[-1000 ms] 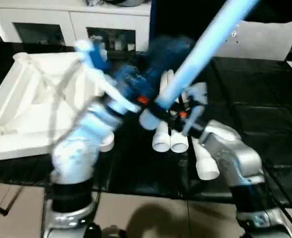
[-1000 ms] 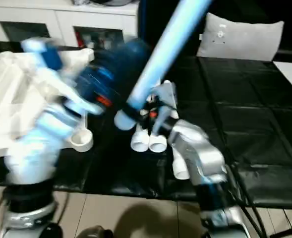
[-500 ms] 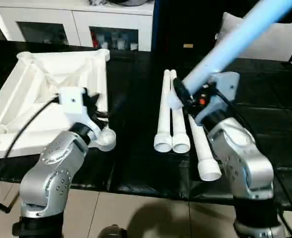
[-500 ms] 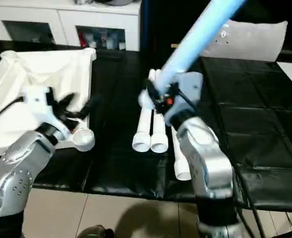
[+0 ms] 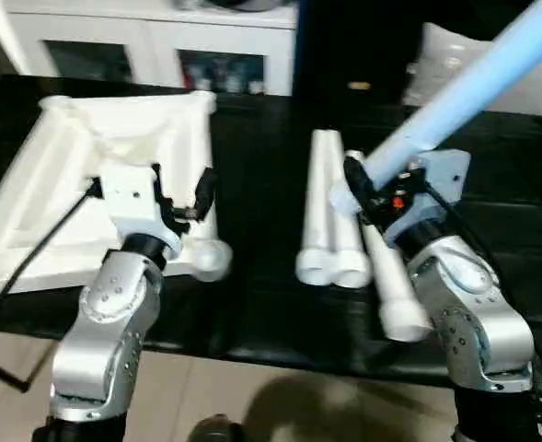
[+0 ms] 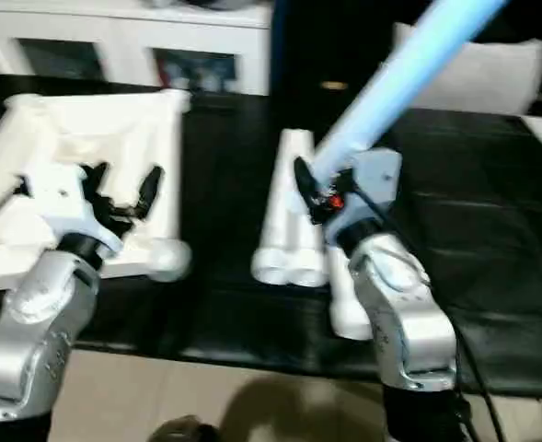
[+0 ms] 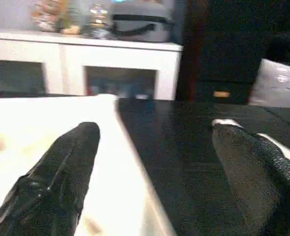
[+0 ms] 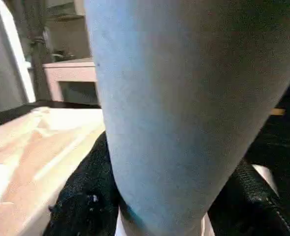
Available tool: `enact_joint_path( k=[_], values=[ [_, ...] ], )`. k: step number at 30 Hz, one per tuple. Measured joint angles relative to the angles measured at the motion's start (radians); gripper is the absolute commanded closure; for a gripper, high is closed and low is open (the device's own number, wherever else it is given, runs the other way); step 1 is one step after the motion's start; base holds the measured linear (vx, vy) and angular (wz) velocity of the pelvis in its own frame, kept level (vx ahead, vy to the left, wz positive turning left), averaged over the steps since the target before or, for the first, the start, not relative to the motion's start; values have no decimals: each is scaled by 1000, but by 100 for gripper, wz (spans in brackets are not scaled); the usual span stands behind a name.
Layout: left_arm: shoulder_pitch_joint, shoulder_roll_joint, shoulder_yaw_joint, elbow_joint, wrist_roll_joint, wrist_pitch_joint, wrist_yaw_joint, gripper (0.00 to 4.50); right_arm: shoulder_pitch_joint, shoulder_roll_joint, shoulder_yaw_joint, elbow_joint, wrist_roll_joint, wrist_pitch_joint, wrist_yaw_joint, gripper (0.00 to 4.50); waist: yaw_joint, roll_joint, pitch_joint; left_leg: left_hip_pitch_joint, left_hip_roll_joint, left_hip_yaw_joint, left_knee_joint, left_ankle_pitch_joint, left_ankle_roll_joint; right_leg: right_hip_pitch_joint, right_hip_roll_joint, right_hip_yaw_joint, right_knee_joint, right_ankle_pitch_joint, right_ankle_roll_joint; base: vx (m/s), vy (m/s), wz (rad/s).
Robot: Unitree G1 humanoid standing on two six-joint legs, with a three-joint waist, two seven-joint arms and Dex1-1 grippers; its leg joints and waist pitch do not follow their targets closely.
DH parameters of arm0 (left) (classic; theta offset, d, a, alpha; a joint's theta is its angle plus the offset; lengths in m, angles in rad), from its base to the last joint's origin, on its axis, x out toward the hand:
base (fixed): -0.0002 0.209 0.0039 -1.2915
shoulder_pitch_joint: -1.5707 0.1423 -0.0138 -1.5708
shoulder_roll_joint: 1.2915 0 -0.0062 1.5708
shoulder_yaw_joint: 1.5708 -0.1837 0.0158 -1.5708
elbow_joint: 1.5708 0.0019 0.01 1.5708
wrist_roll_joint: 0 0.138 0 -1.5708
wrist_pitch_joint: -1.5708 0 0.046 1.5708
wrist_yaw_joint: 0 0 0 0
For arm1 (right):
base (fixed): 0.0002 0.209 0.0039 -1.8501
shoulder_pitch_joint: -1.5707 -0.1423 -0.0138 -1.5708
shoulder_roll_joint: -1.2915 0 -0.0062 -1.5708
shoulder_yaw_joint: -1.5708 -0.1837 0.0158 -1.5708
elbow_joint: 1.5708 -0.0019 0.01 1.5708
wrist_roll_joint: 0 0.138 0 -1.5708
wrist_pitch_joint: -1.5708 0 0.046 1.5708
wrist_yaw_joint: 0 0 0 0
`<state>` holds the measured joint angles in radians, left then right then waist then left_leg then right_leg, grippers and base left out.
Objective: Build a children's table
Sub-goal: Move to table
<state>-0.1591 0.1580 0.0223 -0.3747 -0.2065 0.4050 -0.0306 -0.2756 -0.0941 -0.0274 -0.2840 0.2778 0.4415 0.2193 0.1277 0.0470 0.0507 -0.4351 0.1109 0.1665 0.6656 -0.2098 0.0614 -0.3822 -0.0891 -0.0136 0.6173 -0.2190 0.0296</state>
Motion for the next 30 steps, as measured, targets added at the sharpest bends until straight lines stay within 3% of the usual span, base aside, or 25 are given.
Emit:
enact_joint_path(
  k=[1,2,3,4,5,6,7,8,9,10,11,12,13,14,15,16,17,18,19,20,21,22,25,28,30],
  values=[
    [3,2,3,2,8,-5,0,44,-5,15,17,-5,-2,1,-7,262,-14,2,0,1,-12,4,-5,3,15,-7,-6,-10,32,-23,-36,-9,205,10],
    [2,4,5,5,11,-11,0,44,-6,18,34,-17,-7,3,-17,262,-19,3,1,-1,-19,9,-5,5,25,-29,-7,-33,102,-44,-35,-9,205,10],
    [2,4,2,6,15,-14,0,44,-6,15,39,-24,-5,11,-15,262,-21,2,0,0,-29,16,-14,12,37,-47,6,-68,169,-61,-7,-42,173,8],
    [2,1,0,5,15,-18,0,44,-6,7,37,-28,-3,15,-12,262,-20,-2,-1,-1,-38,28,-22,18,45,-50,18,-86,178,-68,5,-77,132,-8],
    [3,-3,-1,5,17,-19,0,44,-7,-1,36,-31,0,24,-11,262,-22,-15,-2,-1,-59,48,-34,26,52,-41,36,-94,159,-71,10,-77,132,-8],
    [5,-8,-4,6,18,-20,0,44,-6,-8,36,-32,0,33,-11,262,-28,-32,-1,-2,-77,68,-43,31,52,-33,33,-79,133,-88,-51,-96,119,-16],
    [9,-11,-13,7,19,-20,-1,44,3,-13,31,-31,-1,40,-14,262,-32,-33,1,-2,-85,75,-44,36,49,-37,17,-69,129,-83,-37,-108,136,0],
    [12,-16,-39,6,23,-21,-7,44,12,-17,25,-25,-6,41,-17,262,-37,-23,-1,-49,-101,-27,113,-3,-23,-35,11,-68,122,-73,-35,-145,221,-33],
    [23,-17,-45,7,25,-21,-9,44,12,-19,26,-19,-15,34,-18,262,-40,-25,0,-54,-97,-91,200,-27,-68,-31,-1,-68,116,-62,-28,-92,161,-24],
    [26,-17,-46,8,27,-21,-10,44,12,-18,26,-21,-21,18,-18,262,-46,-23,1,-35,-76,-126,219,-46,-121,-24,-25,-82,107,-51,-20,-90,210,-51],
    [23,-17,-48,7,27,-22,-12,44,12,-18,26,-29,-34,2,-19,262,-57,-25,3,5,-28,-137,176,-61,-157,-20,-42,-93,89,-35,-7,-53,125,-18],
    [18,-18,-49,7,27,-25,-13,44,11,-21,21,-33,-37,-8,-22,262,-70,-10,1,38,12,-138,104,-83,-152,-12,-46,-101,76,-26,-3,-86,277,-27],
    [9,-16,-49,10,27,-27,-16,44,15,-21,16,-32,-39,-11,-26,262,-85,0,3,48,30,-117,79,-90,-126,2,-55,-102,56,-16,1,-79,309,9],
    [14,-14,-47,15,28,-28,-18,44,26,-22,23,-25,-45,-3,-31,262,-101,11,5,61,20,-105,57,-79,-101,8,-42,-91,32,-29,-24,-91,474,4],
    [22,-7,-37,15,29,-29,-18,44,25,-13,33,-23,-44,18,-37,262,-116,8,6,67,11,-103,39,-69,-85,11,-36,-85,45,-60,-65,-59,322,13],
    [25,1,-29,20,34,-25,-17,44,30,-7,48,-22,-34,47,-34,262,-125,10,8,74,-3,-100,23,-59,-69,7,-28,-87,76,-71,-83,-43,270,4],
    [32,0,-22,20,42,-18,-13,44,39,-12,54,-19,-27,68,-28,262,-124,2,4,82,-17,-88,4,-51,-56,17,-6,-90,99,-71,-83,-30,105,8],
    [39,-1,-22,20,48,-15,-10,44,42,-18,54,-18,-22,75,-24,262,-122,-3,3,82,-31,-78,-2,-46,-48,29,7,-92,92,-70,-82,-54,197,6],
    [44,-1,-23,22,51,-11,-9,44,43,-23,53,-19,-20,77,-24,262,-120,-11,2,79,-52,-69,-7,-43,-43,43,17,-90,71,-69,-81,-55,161,0],
    [48,-5,-29,31,58,-9,-9,44,48,-36,47,-19,-15,78,-15,262,-116,-19,2,74,-68,-61,-9,-39,-36,44,9,-67,59,-56,-32,-55,161,0],
    [54,-6,-44,33,65,-10,-10,44,61,-45,39,-16,-14,81,-9,262,-108,-14,2,70,-69,-46,-12,-39,-36,38,2,-61,54,-50,-24,-63,137,10],
    [58,-6,-61,33,67,-11,-11,44,71,-49,35,-13,-14,82,-2,262,-101,-9,2,63,-69,-40,-13,-39,-37,41,-2,-58,48,-44,-21,-41,120,4],
    [62,-10,-62,33,62,-21,-20,44,87,-50,40,3,-14,83,17,262,-95,-9,4,48,-68,-39,-10,-30,-28,34,0,-58,35,-27,-20,-37,95,1],
    [74,-10,-59,33,60,-35,-31,44,87,-56,57,3,-14,83,31,262,-93,-12,6,46,-69,-36,-11,-30,-25,37,0,-56,23,-24,-19,-18,44,1],
    [79,-18,-60,33,60,-37,-32,44,86,-69,76,6,-15,79,41,262,-93,-14,9,54,-69,-35,-17,-32,-22,41,0,-57,11,-35,-2,0,0,0]
  ],
)
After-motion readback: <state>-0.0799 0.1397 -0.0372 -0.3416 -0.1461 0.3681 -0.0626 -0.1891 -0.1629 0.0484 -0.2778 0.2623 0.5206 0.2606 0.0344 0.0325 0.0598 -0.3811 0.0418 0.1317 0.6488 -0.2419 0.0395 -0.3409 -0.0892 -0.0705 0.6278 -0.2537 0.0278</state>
